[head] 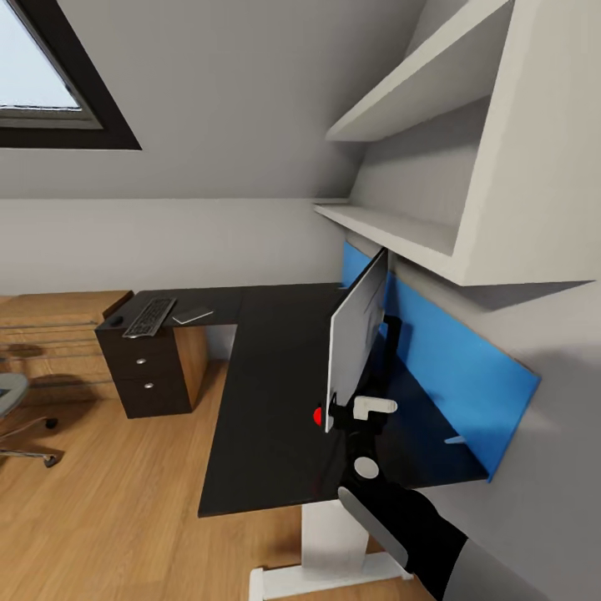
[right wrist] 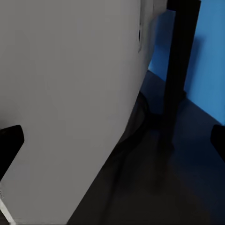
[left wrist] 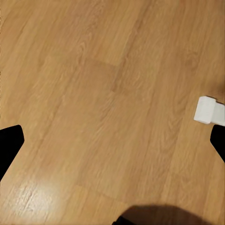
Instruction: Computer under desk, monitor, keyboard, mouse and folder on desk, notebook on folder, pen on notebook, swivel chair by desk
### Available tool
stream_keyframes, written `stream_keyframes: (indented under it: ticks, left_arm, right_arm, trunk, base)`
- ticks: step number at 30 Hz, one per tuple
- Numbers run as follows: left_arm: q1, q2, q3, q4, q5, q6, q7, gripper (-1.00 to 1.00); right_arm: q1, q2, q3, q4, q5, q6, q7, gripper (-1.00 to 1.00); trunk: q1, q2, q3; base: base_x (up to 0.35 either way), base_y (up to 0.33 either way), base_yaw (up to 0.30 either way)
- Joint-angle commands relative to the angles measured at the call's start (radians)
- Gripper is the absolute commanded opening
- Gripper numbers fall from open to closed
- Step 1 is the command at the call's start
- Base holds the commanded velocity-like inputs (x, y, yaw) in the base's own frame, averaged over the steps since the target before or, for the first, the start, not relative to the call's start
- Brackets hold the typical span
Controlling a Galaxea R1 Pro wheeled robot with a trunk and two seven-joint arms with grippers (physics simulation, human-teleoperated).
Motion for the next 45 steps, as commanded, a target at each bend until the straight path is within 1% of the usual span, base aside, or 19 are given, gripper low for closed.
stream_keyframes:
  ticks: [1,8,17,18,23,25,29,40,42,45]
  left_arm:
    - [0.001,0.0,-0.002,-0.003,0.01,0.006,0.005,1.0]
    - [0.001,0.0,-0.002,-0.003,0.01,0.006,0.005,1.0]
    - [0.001,0.0,-0.002,-0.002,0.01,0.006,0.005,1.0]
    - [0.001,0.0,-0.002,-0.002,0.01,0.006,0.005,1.0]
    - [0.001,0.0,-0.003,-0.001,0.01,0.006,0.005,1.0]
    - [0.001,-0.001,-0.002,-0.001,0.01,0.005,0.005,1.0]
    - [0.001,-0.001,-0.003,-0.001,0.01,0.005,0.005,1.0]
    - [0.001,-0.001,-0.004,0.012,0.01,0.004,0.005,1.0]
    - [0.001,-0.001,-0.004,0.012,0.01,0.004,0.005,1.0]
    - [0.001,-0.001,-0.004,0.012,0.01,0.004,0.005,1.0]
  right_arm:
    - [-0.001,-0.001,0.005,-0.001,-0.008,-0.004,-0.005,1.0]
    - [-0.001,-0.001,0.005,0.0,-0.005,-0.004,-0.005,1.0]
    - [0.0,0.001,0.006,0.0,-0.003,-0.004,-0.004,1.0]
    - [0.0,0.001,0.019,0.002,0.004,-0.005,-0.004,1.0]
    - [0.0,0.002,0.03,0.006,0.036,-0.01,-0.005,1.0]
    - [0.0,0.002,0.032,0.008,0.049,-0.023,-0.005,1.0]
    - [0.0,0.003,0.033,0.01,0.055,-0.035,-0.006,1.0]
    - [0.001,0.004,0.022,0.032,0.053,-0.039,-0.008,1.0]
    - [0.001,0.004,0.015,0.032,0.053,-0.039,-0.012,1.0]
    - [0.001,0.004,-0.008,0.033,0.053,-0.039,-0.022,1.0]
  trunk:
    - [0.0,-0.001,-0.001]
    - [0.0,-0.001,-0.001]
    - [0.0,-0.001,-0.001]
    - [0.0,-0.001,-0.001]
    - [0.0,-0.001,-0.001]
    - [0.0,-0.001,-0.001]
    - [0.0,-0.001,-0.001]
    - [0.0,-0.001,-0.001]
    - [0.0,-0.001,-0.001]
    - [0.0,-0.001,-0.001]
  base:
    - [-0.113,0.111,0.0]
    - [-0.179,0.16,0.0]
    - [0.014,0.06,0.0]
    - [0.044,0.043,0.0]
    - [0.046,0.021,0.0]
    - [0.202,0.006,0.0]
    - [0.193,0.002,0.0]
    - [0.019,0.0,0.0]
    - [0.0,0.0,0.0]
    - [0.0,0.0,0.0]
